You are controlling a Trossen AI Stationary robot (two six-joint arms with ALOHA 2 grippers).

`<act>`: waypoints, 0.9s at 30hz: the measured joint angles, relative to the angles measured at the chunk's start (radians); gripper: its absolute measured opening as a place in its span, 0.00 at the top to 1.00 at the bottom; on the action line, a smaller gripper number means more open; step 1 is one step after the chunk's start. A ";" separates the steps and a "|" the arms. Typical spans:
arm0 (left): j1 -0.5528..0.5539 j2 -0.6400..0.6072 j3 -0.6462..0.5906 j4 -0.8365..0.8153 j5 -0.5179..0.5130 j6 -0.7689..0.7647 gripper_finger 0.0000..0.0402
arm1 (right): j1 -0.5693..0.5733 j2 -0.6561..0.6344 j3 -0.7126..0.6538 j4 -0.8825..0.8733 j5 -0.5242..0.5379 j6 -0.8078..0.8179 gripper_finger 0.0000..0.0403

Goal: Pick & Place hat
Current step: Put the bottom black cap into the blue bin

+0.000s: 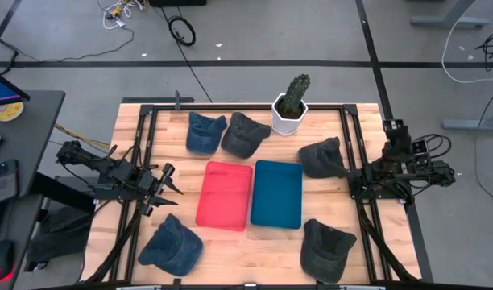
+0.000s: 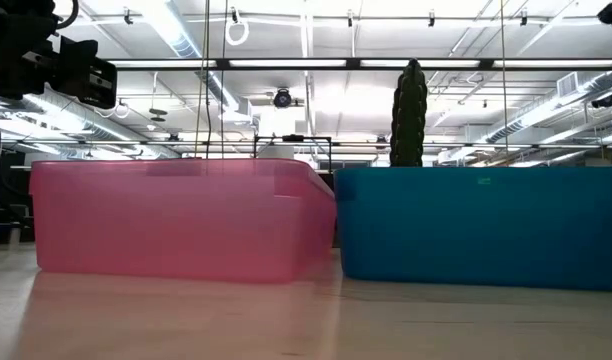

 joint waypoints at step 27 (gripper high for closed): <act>0.000 0.000 0.000 0.000 0.000 0.000 0.58 | 0.000 0.705 1.549 -1.911 -0.156 0.177 0.63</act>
